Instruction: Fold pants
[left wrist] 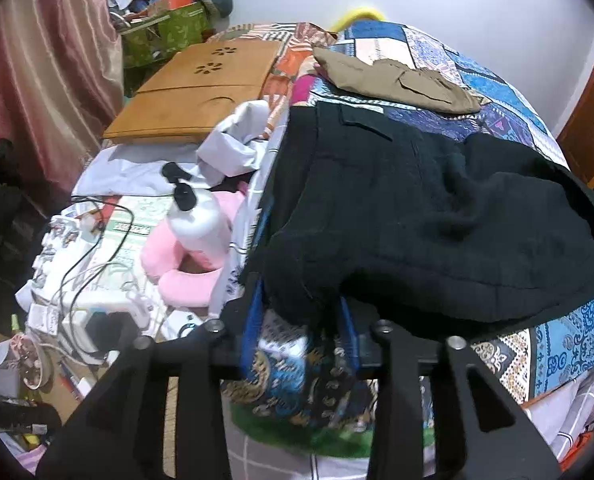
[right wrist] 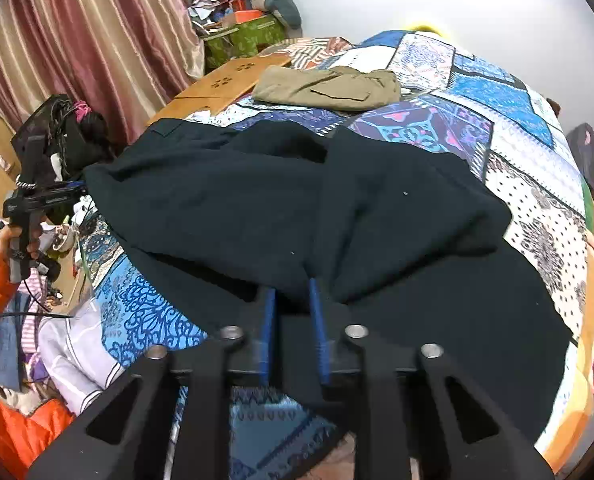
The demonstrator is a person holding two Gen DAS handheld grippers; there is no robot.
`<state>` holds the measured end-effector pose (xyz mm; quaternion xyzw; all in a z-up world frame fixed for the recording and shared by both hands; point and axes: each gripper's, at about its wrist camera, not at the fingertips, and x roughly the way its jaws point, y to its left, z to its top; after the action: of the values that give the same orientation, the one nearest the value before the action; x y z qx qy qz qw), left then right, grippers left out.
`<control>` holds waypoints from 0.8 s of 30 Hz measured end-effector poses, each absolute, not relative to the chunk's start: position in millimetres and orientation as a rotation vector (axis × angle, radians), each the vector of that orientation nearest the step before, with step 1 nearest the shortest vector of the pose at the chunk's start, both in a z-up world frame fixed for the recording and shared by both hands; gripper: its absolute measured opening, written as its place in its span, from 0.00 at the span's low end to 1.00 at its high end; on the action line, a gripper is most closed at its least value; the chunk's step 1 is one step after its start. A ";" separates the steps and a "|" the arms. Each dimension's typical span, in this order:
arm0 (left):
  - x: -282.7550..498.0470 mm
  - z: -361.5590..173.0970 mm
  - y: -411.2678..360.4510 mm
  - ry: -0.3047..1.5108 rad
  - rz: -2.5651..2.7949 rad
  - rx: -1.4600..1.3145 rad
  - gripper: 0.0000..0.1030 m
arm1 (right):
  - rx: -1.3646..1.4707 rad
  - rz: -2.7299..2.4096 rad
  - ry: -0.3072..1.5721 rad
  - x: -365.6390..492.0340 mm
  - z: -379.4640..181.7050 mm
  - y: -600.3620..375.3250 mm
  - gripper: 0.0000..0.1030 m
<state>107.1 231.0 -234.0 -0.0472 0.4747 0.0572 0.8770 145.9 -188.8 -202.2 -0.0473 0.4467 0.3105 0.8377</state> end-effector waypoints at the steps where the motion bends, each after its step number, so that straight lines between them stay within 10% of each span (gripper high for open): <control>1: 104.9 -230.7 232.0 0.991 0.126 -0.102 0.36 | -0.099 0.643 0.944 144.9 -199.9 -192.5 0.41; 13: 108.3 -169.3 220.5 0.911 0.213 -0.071 0.36 | -0.069 0.552 0.856 171.1 -167.5 -212.1 0.50; 24: 147.4 -126.7 205.0 0.804 0.236 -0.034 0.72 | -0.124 0.586 0.779 214.1 -147.4 -185.0 0.62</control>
<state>147.4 205.0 -126.7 -0.0166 0.3905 0.1145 0.9133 214.1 -185.0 -147.4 -0.0595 0.3741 0.2814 0.8817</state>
